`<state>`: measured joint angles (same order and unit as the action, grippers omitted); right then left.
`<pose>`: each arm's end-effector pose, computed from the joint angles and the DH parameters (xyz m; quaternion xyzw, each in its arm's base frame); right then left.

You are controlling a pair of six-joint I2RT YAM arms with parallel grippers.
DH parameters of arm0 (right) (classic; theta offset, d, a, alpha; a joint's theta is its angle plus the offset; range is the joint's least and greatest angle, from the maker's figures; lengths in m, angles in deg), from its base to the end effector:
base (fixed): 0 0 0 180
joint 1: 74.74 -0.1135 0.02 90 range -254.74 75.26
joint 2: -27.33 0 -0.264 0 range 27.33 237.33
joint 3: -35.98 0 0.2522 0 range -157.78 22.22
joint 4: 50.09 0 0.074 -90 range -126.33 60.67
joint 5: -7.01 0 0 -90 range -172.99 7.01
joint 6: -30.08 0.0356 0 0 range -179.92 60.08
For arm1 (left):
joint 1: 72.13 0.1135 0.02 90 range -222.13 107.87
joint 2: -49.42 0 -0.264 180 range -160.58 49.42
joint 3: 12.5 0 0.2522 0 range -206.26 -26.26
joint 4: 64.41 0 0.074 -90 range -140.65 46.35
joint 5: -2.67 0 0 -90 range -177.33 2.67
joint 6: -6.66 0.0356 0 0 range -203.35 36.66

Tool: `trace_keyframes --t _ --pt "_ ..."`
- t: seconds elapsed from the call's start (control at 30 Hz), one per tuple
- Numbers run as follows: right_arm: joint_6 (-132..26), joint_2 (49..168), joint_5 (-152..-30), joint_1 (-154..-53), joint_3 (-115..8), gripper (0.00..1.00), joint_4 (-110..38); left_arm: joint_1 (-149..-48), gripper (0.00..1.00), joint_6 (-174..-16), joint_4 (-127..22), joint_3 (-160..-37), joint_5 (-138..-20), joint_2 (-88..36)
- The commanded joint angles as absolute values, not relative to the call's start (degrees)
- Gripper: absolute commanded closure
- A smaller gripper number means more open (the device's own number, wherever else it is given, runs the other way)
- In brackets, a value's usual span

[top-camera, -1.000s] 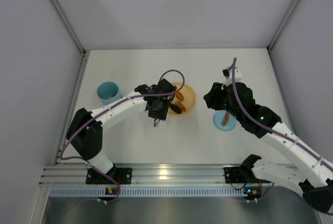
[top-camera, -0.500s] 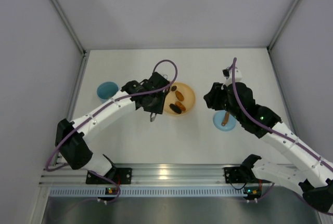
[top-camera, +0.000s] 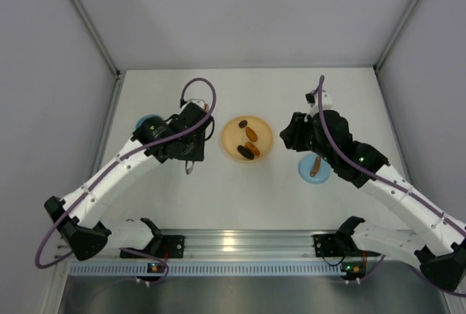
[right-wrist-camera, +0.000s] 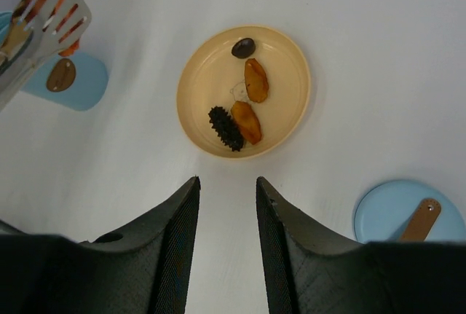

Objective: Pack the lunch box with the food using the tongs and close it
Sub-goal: Place the fake food in the packing box.

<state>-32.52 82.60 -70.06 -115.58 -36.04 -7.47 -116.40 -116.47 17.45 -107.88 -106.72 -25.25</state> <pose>0.1633 0.1306 0.3557 -0.0392 0.8433 0.2169 0.4902 0.1787 -0.1577 0.3631 0.0509 0.9542 -0.0262 0.2936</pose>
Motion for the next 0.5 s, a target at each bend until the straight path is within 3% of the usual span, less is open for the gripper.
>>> trace_keyframes --t 0.0,0.47 --pt "-33.46 83.58 -71.82 -116.05 -39.3 0.64 -9.08 -116.25 0.66 -119.9 24.92 -109.4 -112.36 -20.38" --pt "-33.11 86.05 -76.48 -116.05 -39.66 0.64 -11.81 -113.1 0.61 -126.33 35.66 -106.6 -119.49 -14.39"
